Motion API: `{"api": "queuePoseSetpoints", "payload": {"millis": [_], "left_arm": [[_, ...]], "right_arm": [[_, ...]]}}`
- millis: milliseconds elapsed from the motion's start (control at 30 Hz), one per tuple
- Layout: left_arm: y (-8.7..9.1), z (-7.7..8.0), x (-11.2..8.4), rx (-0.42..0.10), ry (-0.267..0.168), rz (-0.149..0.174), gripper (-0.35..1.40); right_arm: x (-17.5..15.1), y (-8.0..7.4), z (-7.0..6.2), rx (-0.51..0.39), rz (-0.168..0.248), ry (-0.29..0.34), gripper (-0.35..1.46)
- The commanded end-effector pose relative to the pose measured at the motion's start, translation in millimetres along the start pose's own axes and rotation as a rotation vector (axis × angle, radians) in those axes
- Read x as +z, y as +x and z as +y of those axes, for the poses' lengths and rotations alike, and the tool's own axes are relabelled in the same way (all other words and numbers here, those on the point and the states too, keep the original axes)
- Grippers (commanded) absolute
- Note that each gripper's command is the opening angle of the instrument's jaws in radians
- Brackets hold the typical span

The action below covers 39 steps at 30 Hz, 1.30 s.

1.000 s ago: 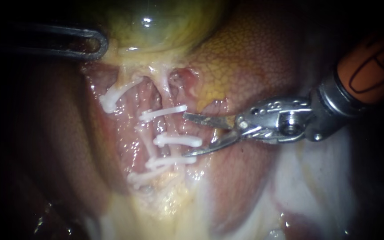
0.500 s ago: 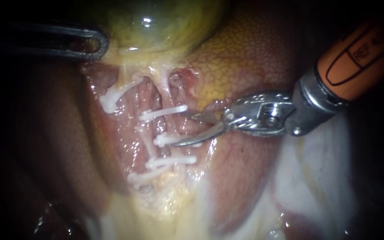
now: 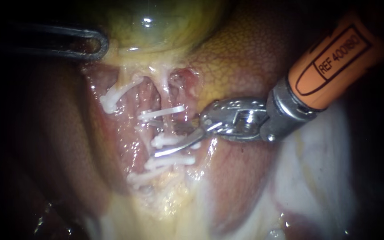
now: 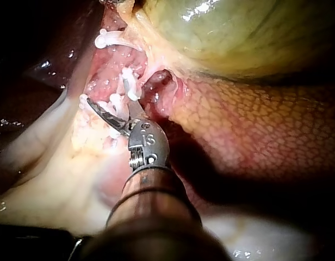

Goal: Go to the cutting position right tube

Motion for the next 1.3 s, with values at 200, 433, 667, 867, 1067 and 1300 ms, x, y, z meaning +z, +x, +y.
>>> {"api": "queuePoseSetpoints", "payload": {"millis": [200, 433, 667, 867, 1067, 1300], "left_arm": [[0.0, -0.1, 0.0, 0.0, -0.001, 0.0, -0.35], [-0.1, -0.1, 0.1, 0.0, -0.001, -0.001, -0.35], [-0.1, -0.1, 0.2, 0.0, -0.001, -0.001, -0.35], [-0.1, -0.1, 0.2, 0.0, -0.001, -0.001, -0.35], [-0.1, -0.1, 0.2, 0.0, -0.001, -0.001, -0.35], [0.0, -0.1, 0.1, 0.0, -0.001, 0.0, -0.35]], "right_arm": [[0.7, 0.3, 1.5, -0.027, 0.069, 0.054, 1.16], [1.7, 0.4, 2.0, -0.039, 0.099, 0.064, 1.16], [2.4, 0.5, 2.2, -0.039, 0.1, 0.061, 1.16], [2.6, 0.6, 2.1, -0.043, 0.146, 0.083, 1.15], [2.7, 1.1, 0.8, -0.059, 0.163, 0.154, 1.06], [2.4, 3.1, -1.4, -0.066, 0.203, 0.223, 1.06]]}}
